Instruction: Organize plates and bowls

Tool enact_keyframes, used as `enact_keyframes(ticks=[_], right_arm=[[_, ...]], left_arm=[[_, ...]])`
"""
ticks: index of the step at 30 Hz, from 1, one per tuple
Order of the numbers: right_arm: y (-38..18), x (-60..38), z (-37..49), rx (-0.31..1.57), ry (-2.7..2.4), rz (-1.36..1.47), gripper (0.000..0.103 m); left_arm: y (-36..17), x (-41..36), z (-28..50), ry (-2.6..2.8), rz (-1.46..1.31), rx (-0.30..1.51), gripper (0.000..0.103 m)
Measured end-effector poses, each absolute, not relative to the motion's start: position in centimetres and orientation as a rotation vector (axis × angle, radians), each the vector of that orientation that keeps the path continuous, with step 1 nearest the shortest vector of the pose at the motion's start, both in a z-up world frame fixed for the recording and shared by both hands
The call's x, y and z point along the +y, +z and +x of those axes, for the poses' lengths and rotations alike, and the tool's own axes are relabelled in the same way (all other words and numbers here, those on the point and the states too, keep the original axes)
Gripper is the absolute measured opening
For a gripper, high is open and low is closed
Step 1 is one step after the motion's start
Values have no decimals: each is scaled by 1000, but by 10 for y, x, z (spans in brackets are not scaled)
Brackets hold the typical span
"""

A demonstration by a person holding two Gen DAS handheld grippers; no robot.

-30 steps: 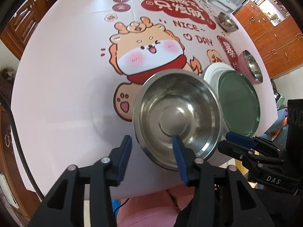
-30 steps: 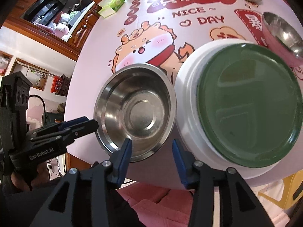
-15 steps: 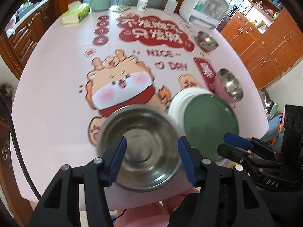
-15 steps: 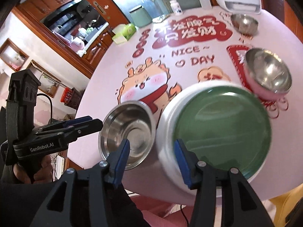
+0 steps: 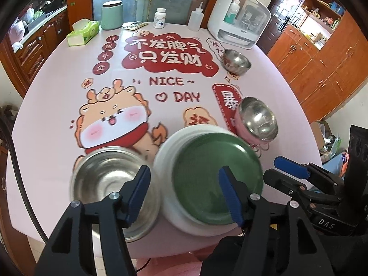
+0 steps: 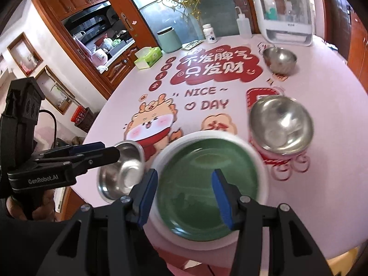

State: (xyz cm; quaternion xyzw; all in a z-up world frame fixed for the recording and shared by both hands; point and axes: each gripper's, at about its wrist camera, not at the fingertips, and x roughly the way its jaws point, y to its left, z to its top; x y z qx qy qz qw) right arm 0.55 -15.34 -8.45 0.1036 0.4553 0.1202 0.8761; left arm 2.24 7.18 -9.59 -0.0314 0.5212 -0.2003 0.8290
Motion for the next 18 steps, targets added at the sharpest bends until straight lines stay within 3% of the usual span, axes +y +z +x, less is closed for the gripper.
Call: enact_keyframes(ticks=[18], right_arm=[[-78,-255,32,843,172,156,52]], left_arm=[[-99,-35,50,-433,-61,1071,64]])
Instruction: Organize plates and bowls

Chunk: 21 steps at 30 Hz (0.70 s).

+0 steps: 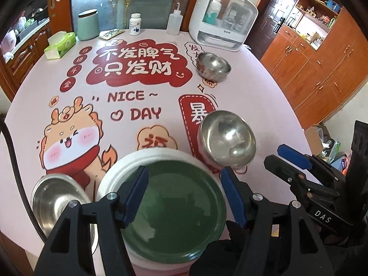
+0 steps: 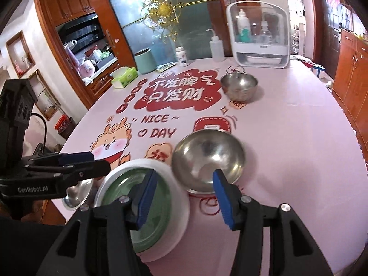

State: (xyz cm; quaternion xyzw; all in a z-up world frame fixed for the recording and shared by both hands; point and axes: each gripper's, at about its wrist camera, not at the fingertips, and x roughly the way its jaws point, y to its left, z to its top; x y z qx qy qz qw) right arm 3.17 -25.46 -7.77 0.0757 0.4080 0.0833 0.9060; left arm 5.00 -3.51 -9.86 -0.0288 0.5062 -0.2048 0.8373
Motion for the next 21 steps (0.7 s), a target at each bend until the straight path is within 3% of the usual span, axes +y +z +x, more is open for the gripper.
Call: enact_keyframes(ticks=[4,21], right_arm=[[-85,-268,45,870,155,179,58],[-126,-302,78,1023,151,291,58]], left_arm=[[-99,-46,62,-416,-60,1077,65],[-137,-98,98,-429,-4,1153,65]])
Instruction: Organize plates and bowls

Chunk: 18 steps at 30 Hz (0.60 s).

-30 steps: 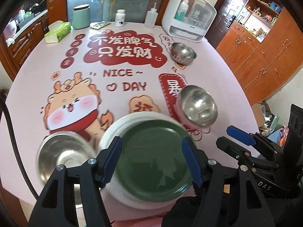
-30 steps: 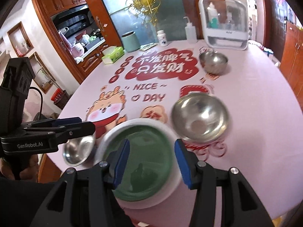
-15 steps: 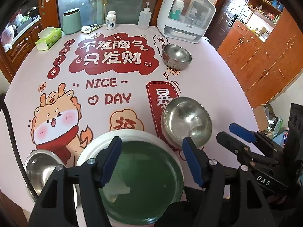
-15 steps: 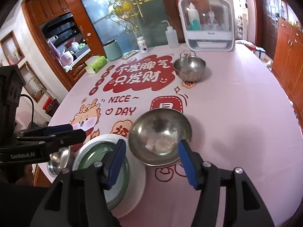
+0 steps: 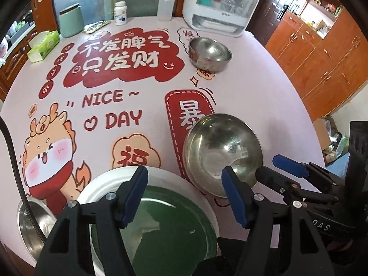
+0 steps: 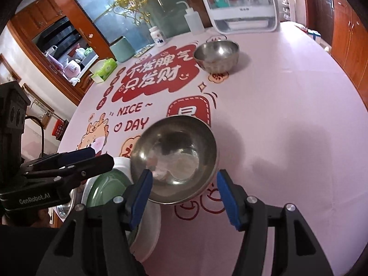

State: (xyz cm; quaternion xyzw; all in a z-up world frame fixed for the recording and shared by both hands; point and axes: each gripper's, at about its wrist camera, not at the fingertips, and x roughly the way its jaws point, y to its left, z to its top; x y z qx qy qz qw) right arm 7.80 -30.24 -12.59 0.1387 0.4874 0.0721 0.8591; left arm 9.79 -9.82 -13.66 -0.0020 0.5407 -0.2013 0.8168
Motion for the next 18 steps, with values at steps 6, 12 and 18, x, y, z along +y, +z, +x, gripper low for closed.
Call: enact_keyframes(ticks=[6,12,18], right_arm=[[-138,-311,89,1065,158,315,58],[-150,-315,100,1110,177,342,58],[-159,-316,106,1147,201,357,58]], left_arm=[[-152,-112,110,-423,24,1209,65],[-168,-122,122,-415,42,1260,65],[-180,-128,129,-415,29,1307,65]])
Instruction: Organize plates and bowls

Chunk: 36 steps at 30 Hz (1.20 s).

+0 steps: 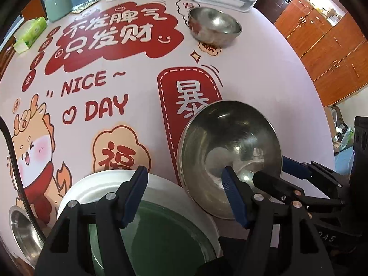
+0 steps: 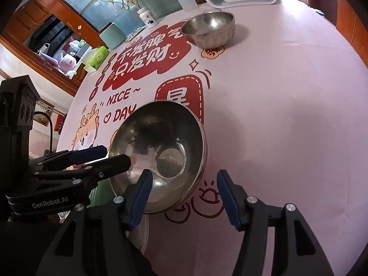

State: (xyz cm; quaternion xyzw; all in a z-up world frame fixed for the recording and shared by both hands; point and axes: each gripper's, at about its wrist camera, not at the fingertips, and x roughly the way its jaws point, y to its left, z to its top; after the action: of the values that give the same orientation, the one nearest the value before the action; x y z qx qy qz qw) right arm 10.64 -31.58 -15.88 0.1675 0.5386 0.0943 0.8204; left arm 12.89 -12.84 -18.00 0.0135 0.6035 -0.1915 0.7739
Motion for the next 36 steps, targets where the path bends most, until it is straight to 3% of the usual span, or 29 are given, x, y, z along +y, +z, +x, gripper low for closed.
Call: enact_keyframes(ticks=[3,7,9,15,29,36], right_arm=[[-162,-316,109,1158,207,364,49],[-168,-319,112,1178,215,386,45],[-170,-320,113,1184,220,398,37],[-174,-327,113,1187,215,436,28],[-177,-330,113,1187,227,481,27],[-177,-330,113,1187,227,479,27]], left_arm=[[-186,-131,131,-420,22,1332,62],[-193,-136,134,-428,11,1359,48],[-195,-136,135,-432,3,1371,43],[-200,-138,139,-442,-18,1392,32],[-213,-132,148,-404,-66,1431,24],[-215,-123,150,-397,-118,1437,15]])
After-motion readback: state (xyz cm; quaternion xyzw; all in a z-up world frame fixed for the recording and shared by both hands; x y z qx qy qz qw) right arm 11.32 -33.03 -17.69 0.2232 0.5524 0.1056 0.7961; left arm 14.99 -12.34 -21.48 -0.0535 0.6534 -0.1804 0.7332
